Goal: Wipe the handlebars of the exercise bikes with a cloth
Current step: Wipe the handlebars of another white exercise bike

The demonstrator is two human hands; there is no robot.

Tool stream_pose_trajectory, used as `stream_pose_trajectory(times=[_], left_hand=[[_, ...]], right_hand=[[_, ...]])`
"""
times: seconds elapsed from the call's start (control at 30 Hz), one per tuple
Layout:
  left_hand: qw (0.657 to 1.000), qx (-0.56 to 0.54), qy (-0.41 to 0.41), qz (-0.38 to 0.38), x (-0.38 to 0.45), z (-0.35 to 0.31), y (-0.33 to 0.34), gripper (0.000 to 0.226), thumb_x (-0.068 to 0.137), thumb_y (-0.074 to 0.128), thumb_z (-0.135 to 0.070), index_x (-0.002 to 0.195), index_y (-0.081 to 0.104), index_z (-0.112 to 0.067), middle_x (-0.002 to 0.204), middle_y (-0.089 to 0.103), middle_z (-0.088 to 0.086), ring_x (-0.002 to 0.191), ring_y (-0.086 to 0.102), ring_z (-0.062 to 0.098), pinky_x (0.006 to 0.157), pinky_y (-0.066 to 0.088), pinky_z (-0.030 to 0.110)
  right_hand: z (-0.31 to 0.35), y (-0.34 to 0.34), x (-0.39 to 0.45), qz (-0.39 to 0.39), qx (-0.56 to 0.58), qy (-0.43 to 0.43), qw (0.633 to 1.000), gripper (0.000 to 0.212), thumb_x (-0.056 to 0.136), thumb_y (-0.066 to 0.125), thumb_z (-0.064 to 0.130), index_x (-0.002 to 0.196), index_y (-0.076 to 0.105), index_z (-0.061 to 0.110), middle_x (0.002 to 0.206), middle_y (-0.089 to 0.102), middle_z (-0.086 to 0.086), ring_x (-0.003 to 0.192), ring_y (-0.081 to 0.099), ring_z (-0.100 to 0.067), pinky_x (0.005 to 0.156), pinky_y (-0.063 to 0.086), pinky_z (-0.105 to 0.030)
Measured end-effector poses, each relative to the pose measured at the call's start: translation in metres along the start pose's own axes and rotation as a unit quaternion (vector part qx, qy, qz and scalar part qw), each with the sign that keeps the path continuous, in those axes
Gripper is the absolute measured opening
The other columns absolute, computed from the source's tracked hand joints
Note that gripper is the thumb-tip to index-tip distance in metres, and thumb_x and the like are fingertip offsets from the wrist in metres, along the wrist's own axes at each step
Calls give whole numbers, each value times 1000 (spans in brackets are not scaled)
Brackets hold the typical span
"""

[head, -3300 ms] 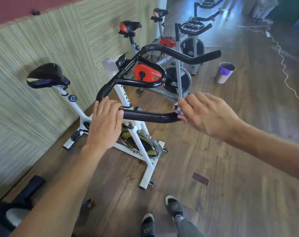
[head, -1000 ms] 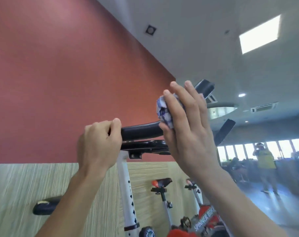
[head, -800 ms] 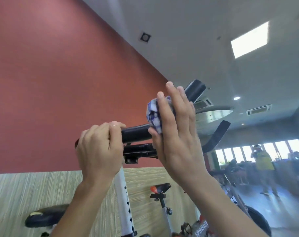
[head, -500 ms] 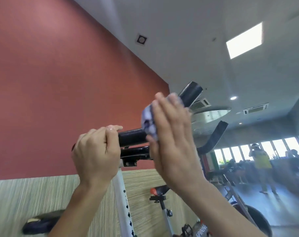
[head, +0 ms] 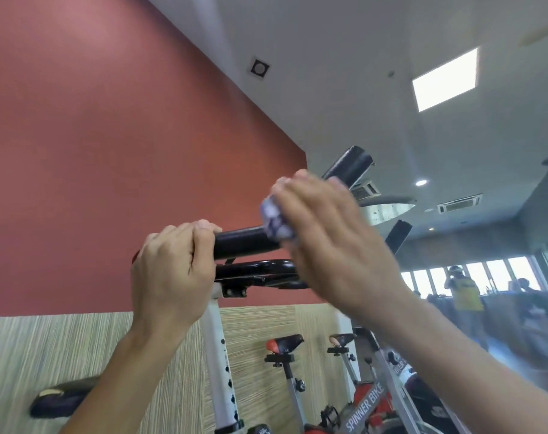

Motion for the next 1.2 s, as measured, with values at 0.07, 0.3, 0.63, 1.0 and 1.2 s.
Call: stream_pose_trajectory(times=[0.07, 0.3, 0.63, 1.0, 1.2], left_hand=[[999, -20, 15, 21, 0, 4, -1, 50, 103, 27, -31, 89, 74, -19, 74, 64, -18, 73, 57, 5, 80, 47, 39], [996, -82, 18, 9, -6, 29, -6, 49, 107, 25, -27, 103, 73, -14, 112, 69, -6, 114, 61, 11, 108, 41, 37], [950, -267, -143, 71, -1, 91, -8, 56, 109, 28, -33, 92, 79, -21, 92, 77, -5, 96, 69, 11, 88, 51, 28], [951, -282, -101, 80, 2, 104, -9, 57, 106, 28, -32, 78, 76, -17, 78, 73, 5, 80, 66, 23, 77, 49, 34], [949, -290, -121, 19, -4, 101, -8, 55, 103, 29, -32, 79, 75, -14, 78, 73, 11, 79, 66, 24, 76, 48, 32]], right_hand=[[-20, -13, 8, -37, 22, 81, 996, 42, 108, 41, 19, 143, 50, -2, 145, 53, -18, 142, 42, -35, 118, 32, -56], [42, 18, -5, 14, -97, 4, 995, 41, 101, 58, 10, 140, 55, -4, 135, 60, -20, 131, 54, -39, 116, 37, -53], [71, 36, 15, 131, -219, -110, 960, 44, 109, 43, 13, 145, 40, -11, 125, 56, -25, 104, 56, -41, 98, 45, -53], [88, 50, 33, 149, -219, -128, 956, 39, 110, 38, 19, 139, 47, -6, 111, 59, -18, 89, 56, -37, 87, 50, -49], [31, -2, 19, 127, -251, -62, 958, 41, 108, 42, 26, 131, 54, -6, 113, 58, -23, 97, 55, -43, 92, 45, -53]])
Point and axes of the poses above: each hand's wrist, its own x-axis towards the middle knuckle, its own y-axis out of the palm, z = x × y, the point moved 7 cm from there along x, towards the middle knuckle
